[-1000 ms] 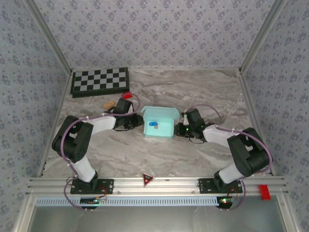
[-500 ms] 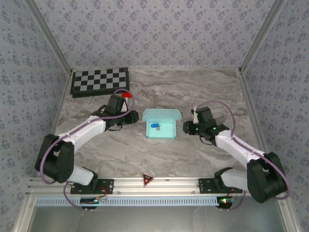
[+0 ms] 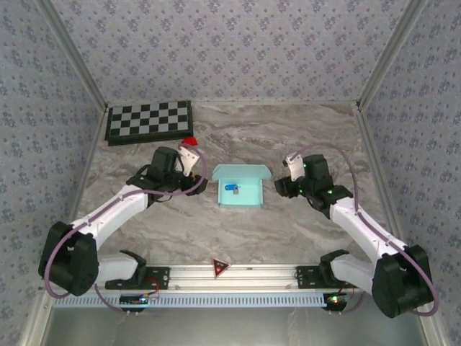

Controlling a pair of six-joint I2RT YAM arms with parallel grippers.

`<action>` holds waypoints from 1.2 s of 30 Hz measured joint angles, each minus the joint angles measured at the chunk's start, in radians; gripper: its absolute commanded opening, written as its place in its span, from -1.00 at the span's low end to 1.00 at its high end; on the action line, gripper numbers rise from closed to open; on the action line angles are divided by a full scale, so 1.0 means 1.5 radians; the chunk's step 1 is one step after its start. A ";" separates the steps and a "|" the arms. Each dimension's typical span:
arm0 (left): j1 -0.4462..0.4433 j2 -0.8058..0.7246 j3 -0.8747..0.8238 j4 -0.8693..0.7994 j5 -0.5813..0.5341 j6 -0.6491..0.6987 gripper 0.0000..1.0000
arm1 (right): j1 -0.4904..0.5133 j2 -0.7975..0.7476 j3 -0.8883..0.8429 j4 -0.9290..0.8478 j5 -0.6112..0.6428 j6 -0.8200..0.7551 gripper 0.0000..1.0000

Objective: Fold the paper box

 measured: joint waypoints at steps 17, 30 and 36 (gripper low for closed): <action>-0.025 0.092 0.043 0.063 0.089 0.111 0.18 | 0.010 0.100 0.058 0.032 -0.077 -0.157 0.05; -0.031 0.132 0.065 0.100 0.098 0.080 0.00 | 0.025 0.163 0.101 0.034 -0.094 -0.152 -0.07; -0.036 0.149 0.071 0.103 0.099 0.059 -0.13 | 0.030 0.178 0.108 0.035 -0.094 -0.131 -0.28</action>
